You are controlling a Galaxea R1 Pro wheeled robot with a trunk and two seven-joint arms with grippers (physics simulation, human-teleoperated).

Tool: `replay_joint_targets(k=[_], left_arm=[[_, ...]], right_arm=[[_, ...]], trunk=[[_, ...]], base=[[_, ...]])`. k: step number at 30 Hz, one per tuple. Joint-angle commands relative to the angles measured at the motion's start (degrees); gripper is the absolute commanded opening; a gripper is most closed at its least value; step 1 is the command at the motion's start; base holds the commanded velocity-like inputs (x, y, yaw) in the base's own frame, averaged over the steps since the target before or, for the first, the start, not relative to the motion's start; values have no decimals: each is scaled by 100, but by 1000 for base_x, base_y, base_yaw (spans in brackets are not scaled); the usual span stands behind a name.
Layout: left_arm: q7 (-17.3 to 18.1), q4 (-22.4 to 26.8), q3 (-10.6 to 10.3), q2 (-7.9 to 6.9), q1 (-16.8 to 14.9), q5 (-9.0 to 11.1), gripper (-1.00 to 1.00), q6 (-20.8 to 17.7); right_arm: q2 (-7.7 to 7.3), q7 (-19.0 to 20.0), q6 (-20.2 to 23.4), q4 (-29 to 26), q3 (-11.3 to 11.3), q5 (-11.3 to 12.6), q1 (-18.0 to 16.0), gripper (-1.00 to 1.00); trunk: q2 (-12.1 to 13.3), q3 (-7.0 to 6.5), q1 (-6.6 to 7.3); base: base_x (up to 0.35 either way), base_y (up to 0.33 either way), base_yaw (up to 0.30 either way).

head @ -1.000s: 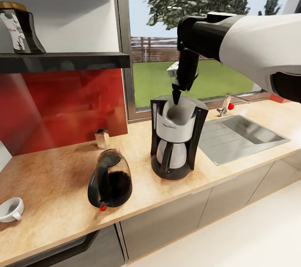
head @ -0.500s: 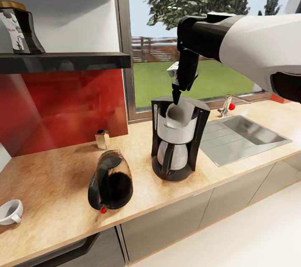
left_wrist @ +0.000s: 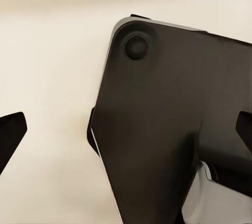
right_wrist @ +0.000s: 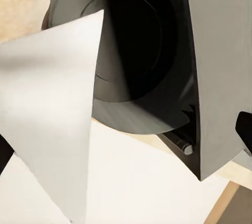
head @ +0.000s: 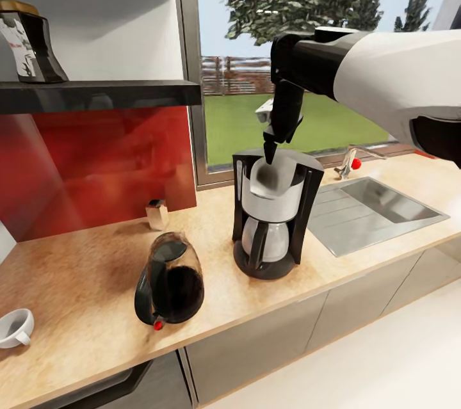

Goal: Set up a coffee station on the kitchen countertop: keep the coffee maker on the countertop, move the bottle of coffee from the kitchen shelf to the counter next to the coffee maker, place a paper coffee filter on top of the coffee maker, put the saucer next to the coffee maker with the coffee cup on the saucer, and place the electric kettle next to the coffee maker.

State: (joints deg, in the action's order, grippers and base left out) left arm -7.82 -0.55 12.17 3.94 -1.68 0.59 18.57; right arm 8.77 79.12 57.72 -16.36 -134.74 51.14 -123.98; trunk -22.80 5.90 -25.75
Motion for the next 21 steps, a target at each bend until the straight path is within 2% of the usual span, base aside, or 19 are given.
replay_joint_targets(k=[1, 5, 10, 21], left_arm=[[-5, -6, 13, 2, -6, 4, 100, 24], [10, -7, 13, 2, -6, 4, 100, 24], [17, -7, 13, 2, -6, 4, 100, 24], [18, -7, 15, 2, 0, 3, 100, 17]], right_arm=[[2, 19, 38, -1, -26, 15, -6, 100], [2, 16, 38, 1, -26, 12, 3, 100], [2, 16, 38, 8, -26, 10, 6, 100], [2, 16, 38, 10, -26, 9, 6, 100]], trunk=[[-12, 13, -3], [-12, 13, -3], [-12, 13, -3], [-12, 13, -3]], base=[[0, 0, 0], [33, 0, 0], [204, 0, 0], [12, 0, 0]])
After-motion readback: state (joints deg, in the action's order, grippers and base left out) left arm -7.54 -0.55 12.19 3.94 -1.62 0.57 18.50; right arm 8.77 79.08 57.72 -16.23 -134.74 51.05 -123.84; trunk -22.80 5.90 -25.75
